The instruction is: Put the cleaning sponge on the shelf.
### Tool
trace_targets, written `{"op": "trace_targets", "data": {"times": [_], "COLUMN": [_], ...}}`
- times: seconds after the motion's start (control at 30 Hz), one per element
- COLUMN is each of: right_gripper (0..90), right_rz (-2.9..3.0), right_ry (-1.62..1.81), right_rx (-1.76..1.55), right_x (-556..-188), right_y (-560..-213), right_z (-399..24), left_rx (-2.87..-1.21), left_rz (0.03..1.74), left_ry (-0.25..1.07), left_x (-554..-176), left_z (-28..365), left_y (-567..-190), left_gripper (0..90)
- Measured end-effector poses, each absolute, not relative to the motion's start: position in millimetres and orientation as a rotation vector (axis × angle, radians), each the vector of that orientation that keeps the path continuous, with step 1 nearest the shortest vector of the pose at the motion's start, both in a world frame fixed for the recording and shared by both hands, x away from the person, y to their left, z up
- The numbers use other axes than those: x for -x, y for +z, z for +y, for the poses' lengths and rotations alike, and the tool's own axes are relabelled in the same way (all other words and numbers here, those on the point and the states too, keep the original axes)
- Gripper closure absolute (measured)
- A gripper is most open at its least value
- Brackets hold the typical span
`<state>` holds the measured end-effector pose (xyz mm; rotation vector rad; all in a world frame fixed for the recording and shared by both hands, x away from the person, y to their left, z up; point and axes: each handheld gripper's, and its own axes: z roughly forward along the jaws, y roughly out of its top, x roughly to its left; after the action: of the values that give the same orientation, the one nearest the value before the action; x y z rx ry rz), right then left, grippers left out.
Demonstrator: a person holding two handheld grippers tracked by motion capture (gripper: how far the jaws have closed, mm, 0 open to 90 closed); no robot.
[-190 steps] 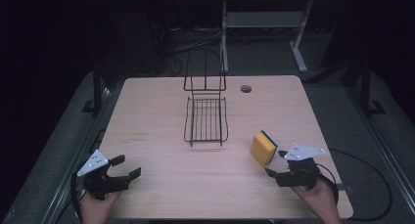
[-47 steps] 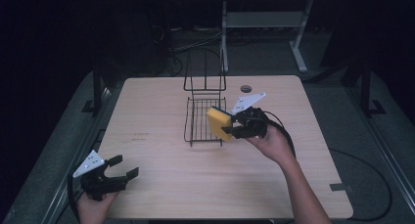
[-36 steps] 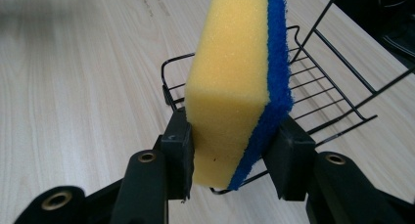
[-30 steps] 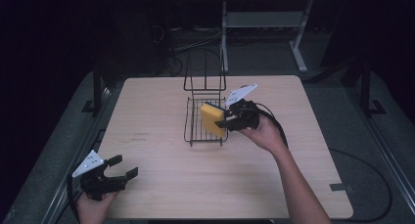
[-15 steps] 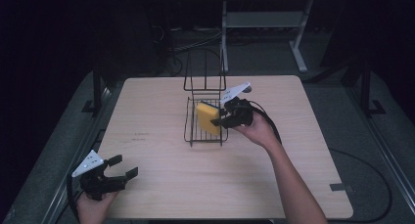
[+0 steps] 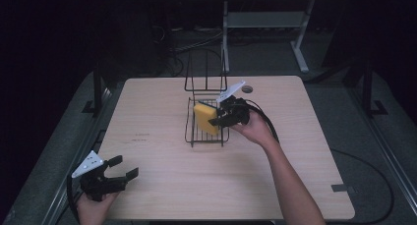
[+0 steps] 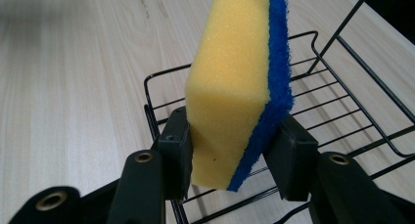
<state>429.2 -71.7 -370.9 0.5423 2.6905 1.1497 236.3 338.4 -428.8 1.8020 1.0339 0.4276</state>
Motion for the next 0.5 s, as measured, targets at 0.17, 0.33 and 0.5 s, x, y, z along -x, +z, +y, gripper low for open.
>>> {"op": "trace_targets", "data": {"times": [0.17, 0.33, 0.5], "right_gripper": [54.1, 52.7, 50.0], "right_rz": [2.701, 2.698, 2.699], "right_ry": [1.135, 1.14, 1.131], "right_rx": [-0.559, -0.563, -0.573], "right_x": [-431.5, -431.9, -432.5], "right_y": [-375.6, -378.4, -380.4], "right_z": [-71.7, -72.6, -73.9], "left_rx": [-1.808, -1.805, -1.808], "left_rz": [1.034, 1.036, 1.036], "left_ry": [0.428, 0.427, 0.426], "left_x": [-236.4, -236.7, -236.8], "left_z": [338.3, 338.4, 337.7], "left_y": [-428.8, -429.0, -429.1], "left_gripper": [14.7, 14.7, 14.7]}}
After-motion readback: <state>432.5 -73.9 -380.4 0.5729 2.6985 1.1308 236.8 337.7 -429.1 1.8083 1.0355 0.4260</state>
